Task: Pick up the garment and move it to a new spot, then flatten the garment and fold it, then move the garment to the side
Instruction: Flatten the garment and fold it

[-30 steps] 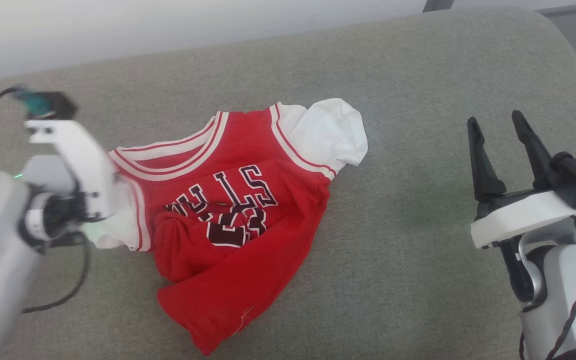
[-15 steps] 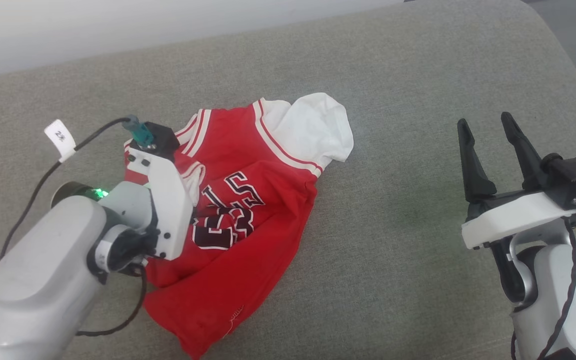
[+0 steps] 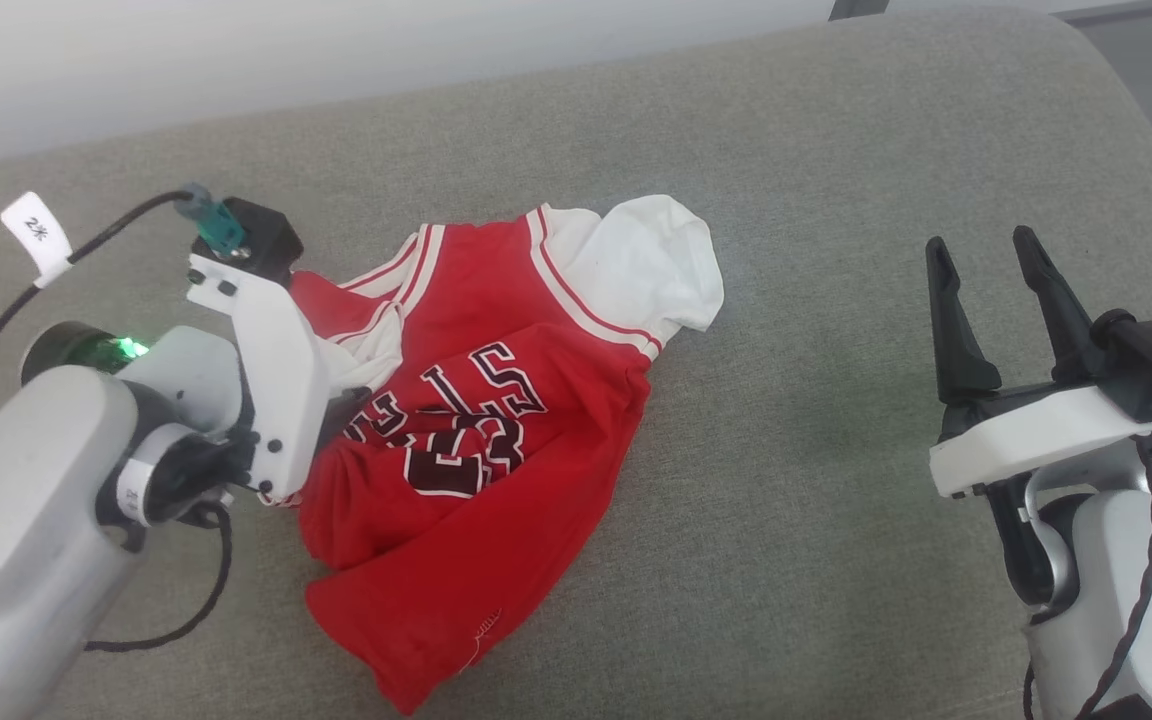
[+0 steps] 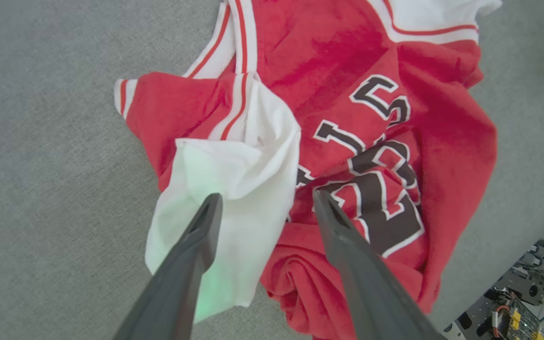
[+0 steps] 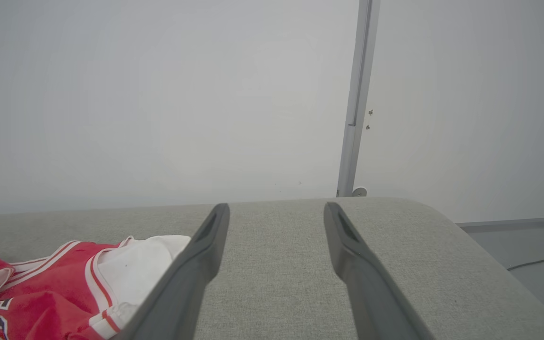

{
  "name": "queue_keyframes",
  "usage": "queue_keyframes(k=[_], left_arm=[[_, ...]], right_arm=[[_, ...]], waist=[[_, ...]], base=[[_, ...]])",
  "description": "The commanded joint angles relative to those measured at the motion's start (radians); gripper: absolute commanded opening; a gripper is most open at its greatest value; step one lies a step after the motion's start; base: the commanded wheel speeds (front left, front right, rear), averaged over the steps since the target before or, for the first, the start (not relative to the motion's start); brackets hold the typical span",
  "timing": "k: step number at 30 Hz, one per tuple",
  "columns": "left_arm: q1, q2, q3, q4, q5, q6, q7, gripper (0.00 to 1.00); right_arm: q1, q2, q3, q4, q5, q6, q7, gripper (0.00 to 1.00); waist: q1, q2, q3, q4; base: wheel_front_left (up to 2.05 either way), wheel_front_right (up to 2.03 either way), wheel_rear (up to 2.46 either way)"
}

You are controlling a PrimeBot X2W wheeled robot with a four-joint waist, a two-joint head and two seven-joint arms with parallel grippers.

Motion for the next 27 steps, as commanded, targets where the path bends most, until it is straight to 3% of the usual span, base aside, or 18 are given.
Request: queue_keyframes(k=[1, 10, 21, 23, 25, 26, 27], left_arm=[[-0.003, 0.004, 0.005, -0.005, -0.012, 0.006, 0.003, 1.0], [-0.016, 0.033, 0.022, -0.011, 0.001, 0.028, 0.003, 1.0], [-0.066, -0.006, 0.032, 0.177, -0.013, -0.025, -0.058, 1.0], [-0.074, -0.007, 0.029, 0.205, -0.007, -0.03, -0.056, 0.77], [-0.077, -0.018, 0.027, 0.23, -0.015, -0.032, -0.051, 0.46], [-0.081, -0.019, 0.02, 0.241, -0.008, -0.035, -0.048, 0.38], [-0.085, -0.02, 0.016, 0.25, -0.005, -0.038, -0.046, 0.0]], right_arm=[[0.003, 0.001, 0.002, 0.003, -0.002, 0.0, -0.007, 1.0], [-0.007, 0.0, 0.008, 0.007, 0.002, 0.0, -0.01, 1.0], [-0.019, 0.0, 0.013, 0.01, 0.006, 0.0, -0.016, 1.0], [-0.02, 0.001, 0.013, 0.011, 0.006, 0.0, -0.018, 1.0], [-0.021, 0.002, 0.012, 0.011, 0.006, 0.0, -0.019, 1.0], [-0.021, 0.002, 0.011, 0.012, 0.006, 0.0, -0.018, 1.0], [-0.021, 0.003, 0.011, 0.011, 0.005, 0.0, -0.018, 1.0]], waist=[[0.0, 0.0, -0.001, 0.001], [0.0, 0.0, 0.001, -0.004], [0.0, 0.0, 0.035, -0.031], [0.0, 0.0, 0.038, -0.035], [0.0, 0.0, 0.042, -0.037], [0.0, 0.0, 0.043, -0.038], [0.0, 0.0, 0.044, -0.039]], base=[[0.0, 0.0, 0.0], [0.0, 0.0, 0.0], [0.0, 0.0, 0.0], [0.0, 0.0, 0.0], [0.0, 0.0, 0.0], [0.0, 0.0, 0.0], [0.0, 0.0, 0.0]])
